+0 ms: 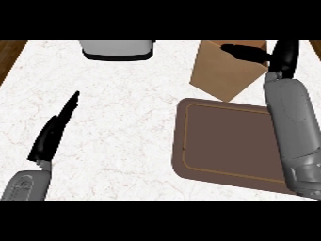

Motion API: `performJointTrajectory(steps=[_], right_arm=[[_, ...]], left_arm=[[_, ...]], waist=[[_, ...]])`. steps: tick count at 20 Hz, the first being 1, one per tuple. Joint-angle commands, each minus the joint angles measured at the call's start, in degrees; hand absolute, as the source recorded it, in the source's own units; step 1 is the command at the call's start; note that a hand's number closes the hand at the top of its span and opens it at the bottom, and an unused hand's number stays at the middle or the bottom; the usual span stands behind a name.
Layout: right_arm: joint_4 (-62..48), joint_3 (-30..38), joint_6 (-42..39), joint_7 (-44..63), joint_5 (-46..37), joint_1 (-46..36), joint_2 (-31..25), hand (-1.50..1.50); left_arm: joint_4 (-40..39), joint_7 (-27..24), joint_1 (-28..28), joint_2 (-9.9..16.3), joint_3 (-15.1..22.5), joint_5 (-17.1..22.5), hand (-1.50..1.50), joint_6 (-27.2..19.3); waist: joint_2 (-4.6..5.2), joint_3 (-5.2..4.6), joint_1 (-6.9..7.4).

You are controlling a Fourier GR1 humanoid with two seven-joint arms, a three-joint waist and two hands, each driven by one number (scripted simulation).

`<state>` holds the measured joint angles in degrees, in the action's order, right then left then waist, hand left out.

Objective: Pick the can from the tray and place it in the cardboard box

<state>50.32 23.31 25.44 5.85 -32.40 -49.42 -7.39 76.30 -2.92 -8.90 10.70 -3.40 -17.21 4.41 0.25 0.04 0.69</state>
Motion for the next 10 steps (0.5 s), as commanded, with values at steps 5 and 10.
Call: performJointTrajectory(steps=[5,10], right_arm=[[-5.64,7.23,1.23,-17.19,11.34,3.09,-5.37,-1.5],[-2.26,9.89,0.64,-24.28,16.83,9.55,-7.11,-1.5]], left_arm=[[-0.56,-1.27,0.75,-1.48,1.0,-1.24,0.0,-1.2],[-0.08,-1.8,2.3,-0.2,-0.32,-0.65,0.0,-0.59]], waist=[[0.01,0.0,0.02],[-0.16,-0.01,-0.3]])
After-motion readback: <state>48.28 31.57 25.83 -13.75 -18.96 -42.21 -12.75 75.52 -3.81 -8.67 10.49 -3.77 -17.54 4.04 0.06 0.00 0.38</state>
